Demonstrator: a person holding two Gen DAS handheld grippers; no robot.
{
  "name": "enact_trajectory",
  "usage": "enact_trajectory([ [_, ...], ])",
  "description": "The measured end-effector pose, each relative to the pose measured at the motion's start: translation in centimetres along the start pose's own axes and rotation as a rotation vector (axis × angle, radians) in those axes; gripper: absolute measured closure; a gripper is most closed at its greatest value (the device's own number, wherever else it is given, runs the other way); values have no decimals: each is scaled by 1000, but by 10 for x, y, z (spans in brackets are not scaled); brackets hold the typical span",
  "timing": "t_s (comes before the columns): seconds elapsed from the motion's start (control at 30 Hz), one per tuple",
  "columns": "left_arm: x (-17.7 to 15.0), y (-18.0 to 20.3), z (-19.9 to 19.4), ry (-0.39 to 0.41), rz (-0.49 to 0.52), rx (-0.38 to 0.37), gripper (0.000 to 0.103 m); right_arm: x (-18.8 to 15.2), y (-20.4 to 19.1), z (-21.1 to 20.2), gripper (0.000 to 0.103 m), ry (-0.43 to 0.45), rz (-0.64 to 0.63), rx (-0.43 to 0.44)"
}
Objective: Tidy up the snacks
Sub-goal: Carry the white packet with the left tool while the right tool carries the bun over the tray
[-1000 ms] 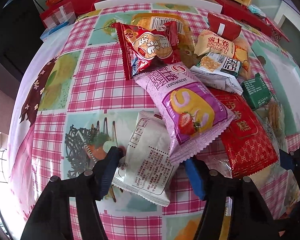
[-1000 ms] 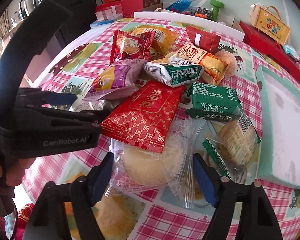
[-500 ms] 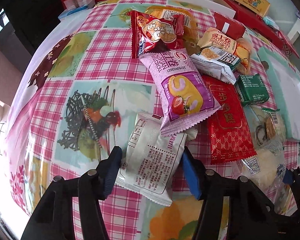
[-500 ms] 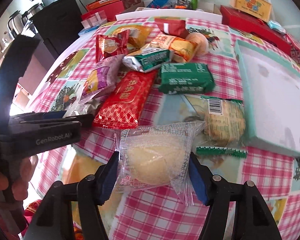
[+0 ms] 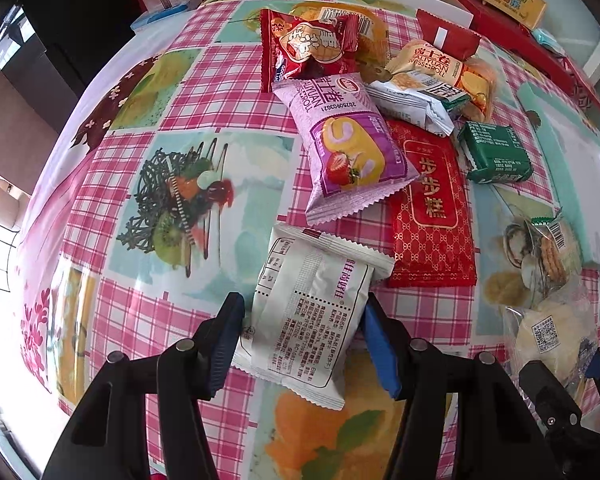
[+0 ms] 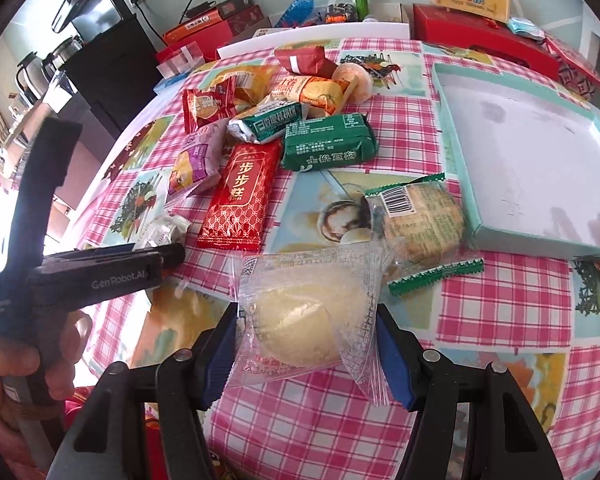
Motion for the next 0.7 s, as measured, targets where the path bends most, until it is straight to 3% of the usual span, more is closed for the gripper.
enact_trajectory([
  [0.33,-26,18,-33,31,-5,-25,44,-4,20,-17,37,43,57,10],
  [0.7,-6,63,-98,128,13,-133,44,16,60,-62,37,170,109,-32],
])
Point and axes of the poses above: each gripper's, at about its wrist camera, not at the fingertips, and z roughly the way its jaws point, y to its right, x to its top, the point moved 7 cm from there along z, roughly the way its jaws point, and after that the axes turned 12 degrees about -z, right-handed, at the moved point
